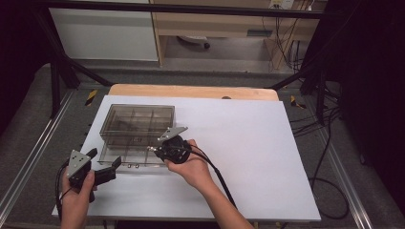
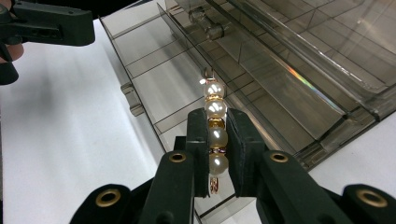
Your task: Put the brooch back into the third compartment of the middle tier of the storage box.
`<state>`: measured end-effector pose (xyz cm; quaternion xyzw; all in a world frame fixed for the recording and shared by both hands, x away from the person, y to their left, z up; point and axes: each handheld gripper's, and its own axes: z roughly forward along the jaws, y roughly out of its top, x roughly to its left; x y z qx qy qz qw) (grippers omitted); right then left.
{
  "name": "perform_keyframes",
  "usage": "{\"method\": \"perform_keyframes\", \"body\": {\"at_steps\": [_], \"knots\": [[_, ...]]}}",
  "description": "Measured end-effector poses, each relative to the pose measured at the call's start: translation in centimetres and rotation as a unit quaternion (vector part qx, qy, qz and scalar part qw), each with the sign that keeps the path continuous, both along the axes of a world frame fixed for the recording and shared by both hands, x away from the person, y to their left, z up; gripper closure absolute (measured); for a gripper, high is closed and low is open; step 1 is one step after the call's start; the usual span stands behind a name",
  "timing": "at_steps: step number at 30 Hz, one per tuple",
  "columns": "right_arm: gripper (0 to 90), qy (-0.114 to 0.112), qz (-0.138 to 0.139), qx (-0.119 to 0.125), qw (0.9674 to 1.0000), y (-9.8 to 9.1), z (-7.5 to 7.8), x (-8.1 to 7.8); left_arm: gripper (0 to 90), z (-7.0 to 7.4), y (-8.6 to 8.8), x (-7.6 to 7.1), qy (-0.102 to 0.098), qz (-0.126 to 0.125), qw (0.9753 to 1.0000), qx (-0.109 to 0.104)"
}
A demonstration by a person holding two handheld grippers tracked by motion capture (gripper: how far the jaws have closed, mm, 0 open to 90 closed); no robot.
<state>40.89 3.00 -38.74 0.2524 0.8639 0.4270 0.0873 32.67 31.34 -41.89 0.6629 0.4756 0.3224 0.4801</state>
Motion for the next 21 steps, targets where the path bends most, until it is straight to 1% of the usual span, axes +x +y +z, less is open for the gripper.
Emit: {"method": "perform_keyframes", "body": {"at_steps": [13, 15, 16, 21], "knots": [[79.5, 0.002, -0.001, -0.009, 1.0, 0.23, -0.42, 0.1, 5.7, 0.0, -0.01, 0.0, 0.0, -0.001, 1.0, 0.0], [74.7, 0.006, -0.007, -0.007, 0.9999, 0.25, -0.43, 0.14, 5.8, 0.03, 0.01, -0.02, -0.001, 0.0, 1.0, 0.001], [73.9, 0.006, -0.008, -0.005, 0.9999, 0.23, -0.44, 0.16, 5.8, 0.04, 0.02, -0.03, -0.002, 0.0, 1.0, 0.001], [73.7, 0.003, -0.009, 0.001, 1.0, -0.15, -0.18, 0.02, 5.7, 0.03, 0.02, 0.0, -0.001, 0.0, 1.0, 0.001]]}}
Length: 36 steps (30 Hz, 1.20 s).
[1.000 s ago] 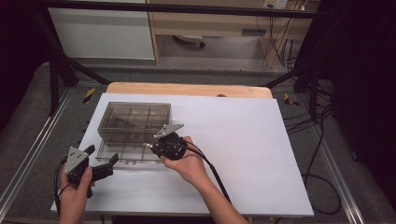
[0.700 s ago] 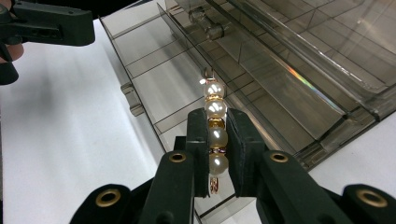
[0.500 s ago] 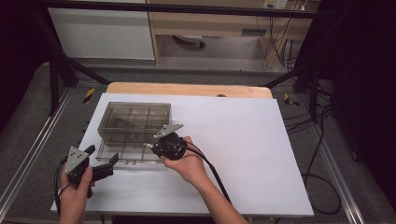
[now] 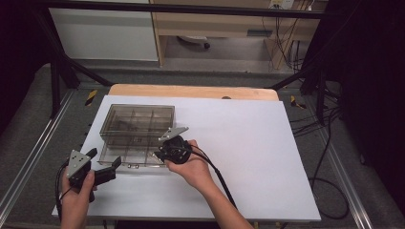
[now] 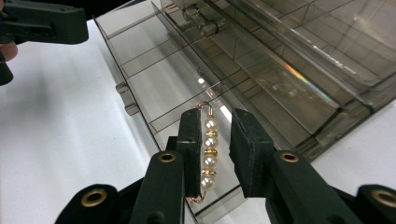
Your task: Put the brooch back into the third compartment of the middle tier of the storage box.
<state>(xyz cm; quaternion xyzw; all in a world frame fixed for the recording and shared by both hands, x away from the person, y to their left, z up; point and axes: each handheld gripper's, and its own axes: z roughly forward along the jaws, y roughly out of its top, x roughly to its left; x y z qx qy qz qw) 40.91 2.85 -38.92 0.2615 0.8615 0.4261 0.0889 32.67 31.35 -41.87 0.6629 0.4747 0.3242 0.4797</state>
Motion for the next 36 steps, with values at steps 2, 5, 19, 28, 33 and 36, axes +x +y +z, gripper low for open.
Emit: {"method": "perform_keyframes", "body": {"at_steps": [2, 5, 19, 28, 33, 36], "knots": [[73.7, -0.002, 0.0, 0.001, 1.0, -0.2, 0.1, 0.0, 5.8, 0.0, 0.0, 0.0, 0.0, 0.0, 1.0, 0.0], [73.8, -0.003, -0.001, 0.003, 1.0, -0.4, 0.3, -0.1, 5.7, 0.0, 0.0, 0.0, -0.001, 0.0, 1.0, 0.001], [73.3, -0.007, 0.002, 0.007, 0.9999, -1.3, 0.6, -0.6, 5.8, 0.0, -0.2, 0.0, -0.001, 0.0, 1.0, 0.007], [70.6, -0.009, -0.002, 0.007, 0.9999, -1.8, 0.7, -0.5, 5.7, 0.0, -0.2, 0.0, -0.001, 0.001, 1.0, 0.007], [67.2, -0.01, -0.005, 0.004, 0.9999, -2.0, 0.6, -0.6, 5.8, 0.0, -0.2, 0.0, -0.001, 0.001, 1.0, 0.007], [64.4, -0.01, -0.009, 0.005, 0.9999, -2.2, 0.6, -0.7, 5.7, 0.0, -0.2, 0.0, -0.001, 0.001, 1.0, 0.008]]}}
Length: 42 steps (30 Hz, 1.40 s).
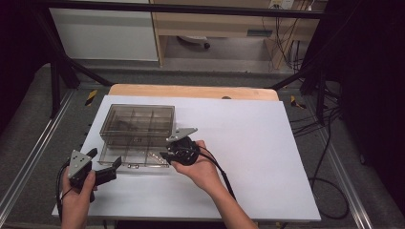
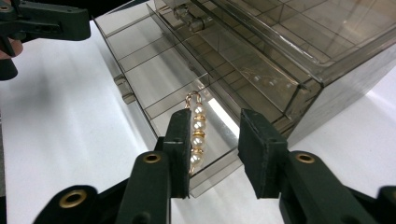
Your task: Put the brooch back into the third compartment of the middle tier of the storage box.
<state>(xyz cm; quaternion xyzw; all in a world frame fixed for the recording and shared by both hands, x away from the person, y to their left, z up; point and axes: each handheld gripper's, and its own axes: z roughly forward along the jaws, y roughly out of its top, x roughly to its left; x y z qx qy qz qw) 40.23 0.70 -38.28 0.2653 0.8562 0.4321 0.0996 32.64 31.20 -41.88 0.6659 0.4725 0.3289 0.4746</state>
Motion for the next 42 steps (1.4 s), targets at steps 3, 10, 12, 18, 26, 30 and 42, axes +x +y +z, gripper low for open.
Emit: {"method": "perform_keyframes", "body": {"at_steps": [3, 10, 12, 18, 26, 30, 42], "knots": [[62.5, 0.0, -0.003, 0.0, 1.0, -0.2, 0.1, 0.0, 5.8, 0.0, 0.0, 0.0, 0.0, 0.0, 1.0, -0.001], [58.8, -0.003, -0.012, 0.002, 0.9999, -0.8, 0.5, 0.1, 5.7, 0.0, -0.1, 0.0, -0.001, 0.0, 1.0, 0.0], [57.9, -0.003, -0.016, 0.003, 0.9999, -0.9, 0.6, 0.2, 5.7, 0.0, -0.1, 0.0, -0.001, 0.0, 1.0, 0.001], [55.4, -0.002, -0.026, 0.008, 0.9996, -1.4, 0.8, 0.3, 5.7, 0.0, -0.1, 0.0, -0.001, 0.0, 1.0, 0.001], [49.0, -0.004, -0.038, 0.013, 0.9992, -1.9, 1.0, 0.4, 5.7, 0.0, 0.0, 0.0, -0.001, 0.0, 1.0, 0.001], [44.3, -0.003, -0.044, 0.018, 0.9989, -2.5, 1.2, 0.5, 5.8, 0.0, -0.2, -0.1, -0.001, -0.002, 1.0, 0.003], [26.9, -0.01, -0.05, 0.013, 0.9986, -4.4, 0.5, 0.9, 5.7, -0.1, -0.5, 0.0, -0.001, -0.006, 0.9999, 0.01]]}}
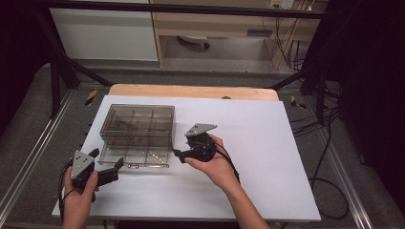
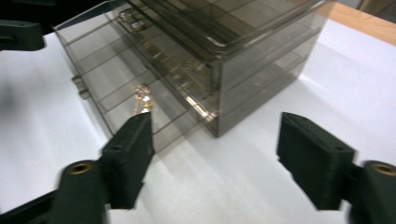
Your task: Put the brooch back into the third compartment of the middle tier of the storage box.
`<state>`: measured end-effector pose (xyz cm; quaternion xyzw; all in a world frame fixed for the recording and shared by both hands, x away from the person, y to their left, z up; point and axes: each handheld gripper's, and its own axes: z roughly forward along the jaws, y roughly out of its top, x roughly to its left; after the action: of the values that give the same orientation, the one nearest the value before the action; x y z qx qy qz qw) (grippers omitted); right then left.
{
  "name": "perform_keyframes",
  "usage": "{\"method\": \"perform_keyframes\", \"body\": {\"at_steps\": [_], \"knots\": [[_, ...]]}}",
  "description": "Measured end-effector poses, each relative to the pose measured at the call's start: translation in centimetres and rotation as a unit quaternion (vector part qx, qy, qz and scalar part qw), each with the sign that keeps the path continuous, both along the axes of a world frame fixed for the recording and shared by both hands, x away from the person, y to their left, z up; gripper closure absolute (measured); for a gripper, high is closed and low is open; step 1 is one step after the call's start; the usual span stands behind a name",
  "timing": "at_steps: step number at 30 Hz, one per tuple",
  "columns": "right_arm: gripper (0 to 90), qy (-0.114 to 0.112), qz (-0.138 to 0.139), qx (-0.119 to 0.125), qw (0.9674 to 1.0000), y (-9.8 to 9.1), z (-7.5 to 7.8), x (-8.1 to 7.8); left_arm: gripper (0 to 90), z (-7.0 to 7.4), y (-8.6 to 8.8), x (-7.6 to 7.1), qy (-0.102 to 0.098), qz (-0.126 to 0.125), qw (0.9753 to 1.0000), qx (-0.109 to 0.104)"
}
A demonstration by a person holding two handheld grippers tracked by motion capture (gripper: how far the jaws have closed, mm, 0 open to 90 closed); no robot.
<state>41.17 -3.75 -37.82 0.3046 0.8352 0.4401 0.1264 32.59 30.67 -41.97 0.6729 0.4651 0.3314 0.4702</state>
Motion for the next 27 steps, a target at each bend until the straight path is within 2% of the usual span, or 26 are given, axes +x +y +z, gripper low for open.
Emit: {"method": "perform_keyframes", "body": {"at_steps": [7, 10, 14, 19, 27], "knots": [[8.2, 0.005, -0.031, 0.019, 0.9993, -1.2, 0.3, 0.2, 5.7, 0.1, 0.1, -0.1, -0.002, 0.0, 1.0, -0.004], [4.1, 0.001, -0.045, 0.016, 0.9989, -1.6, 0.4, 0.4, 5.7, 0.2, 0.1, -0.2, -0.003, 0.0, 1.0, -0.005], [3.6, -0.016, -0.055, 0.011, 0.9983, -2.2, 0.5, 0.3, 5.7, 0.1, 0.1, -0.1, -0.001, 0.0, 1.0, -0.006], [3.8, -0.025, -0.064, 0.028, 0.9973, -3.1, 1.1, 0.4, 5.6, 0.1, 0.3, -0.1, -0.001, 0.004, 1.0, -0.006], [3.4, -0.027, -0.08, 0.035, 0.9958, -4.8, 1.5, 0.6, 5.6, 0.2, 0.4, -0.1, -0.006, 0.007, 0.9999, -0.01]]}}
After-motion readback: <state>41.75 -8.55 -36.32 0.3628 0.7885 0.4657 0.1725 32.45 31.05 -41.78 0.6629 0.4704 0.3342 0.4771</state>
